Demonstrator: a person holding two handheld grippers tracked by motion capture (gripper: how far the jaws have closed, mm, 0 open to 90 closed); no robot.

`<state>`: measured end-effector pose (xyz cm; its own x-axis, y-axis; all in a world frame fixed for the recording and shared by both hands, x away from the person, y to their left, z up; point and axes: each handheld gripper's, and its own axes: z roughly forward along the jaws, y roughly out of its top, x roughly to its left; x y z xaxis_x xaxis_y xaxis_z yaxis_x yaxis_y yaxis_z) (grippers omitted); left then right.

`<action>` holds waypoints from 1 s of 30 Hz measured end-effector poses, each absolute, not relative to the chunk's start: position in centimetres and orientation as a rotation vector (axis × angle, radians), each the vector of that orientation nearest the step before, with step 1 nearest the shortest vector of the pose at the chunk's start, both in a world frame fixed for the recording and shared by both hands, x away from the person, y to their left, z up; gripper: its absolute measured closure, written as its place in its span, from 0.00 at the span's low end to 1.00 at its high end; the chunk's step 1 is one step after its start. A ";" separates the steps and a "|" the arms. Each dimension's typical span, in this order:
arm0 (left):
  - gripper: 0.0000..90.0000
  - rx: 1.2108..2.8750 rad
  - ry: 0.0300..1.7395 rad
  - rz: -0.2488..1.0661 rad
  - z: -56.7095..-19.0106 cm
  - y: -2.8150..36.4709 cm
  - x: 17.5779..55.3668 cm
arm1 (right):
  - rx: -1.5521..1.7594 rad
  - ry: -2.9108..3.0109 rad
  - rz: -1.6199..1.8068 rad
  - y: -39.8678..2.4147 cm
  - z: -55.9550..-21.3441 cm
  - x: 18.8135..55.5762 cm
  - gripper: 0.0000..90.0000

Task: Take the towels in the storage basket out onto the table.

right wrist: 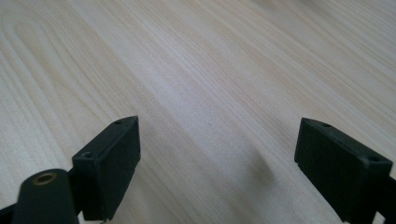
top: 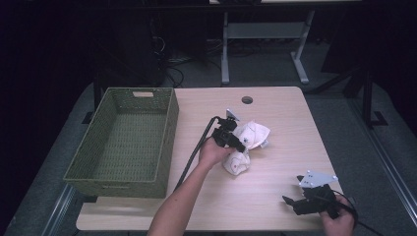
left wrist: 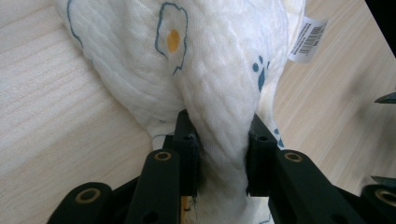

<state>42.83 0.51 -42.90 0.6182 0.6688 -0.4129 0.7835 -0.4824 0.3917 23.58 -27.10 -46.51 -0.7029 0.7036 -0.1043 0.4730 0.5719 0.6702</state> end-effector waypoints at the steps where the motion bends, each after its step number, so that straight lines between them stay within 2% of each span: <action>1: 0.78 2.287 1.140 -0.276 -43.0 0.4 42.8 | 0.951 2.447 0.884 -27.1 -46.5 23.6 0.16; 9: 0.72 2.293 1.149 -0.269 -43.5 0.1 42.6 | 0.958 2.442 0.888 -27.1 -46.5 23.6 0.16; 12: 0.61 2.302 1.150 -0.275 -43.9 -0.2 42.6 | 0.959 2.446 0.890 -27.0 -46.5 23.5 0.16; 21: 0.60 2.289 1.137 -0.267 -44.0 -0.4 42.4 | 0.950 2.447 0.884 -27.1 -46.5 23.6 0.16; 30: 0.54 2.264 1.136 -0.277 -43.8 -0.2 42.3 | 0.949 2.445 0.888 -27.1 -46.4 23.5 0.16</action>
<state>42.33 -0.19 -43.84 0.6150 0.6635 -0.4261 0.7852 -0.4657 0.4081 23.48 -27.06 -46.44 -0.7043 0.7015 -0.1094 0.4677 0.5744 0.6718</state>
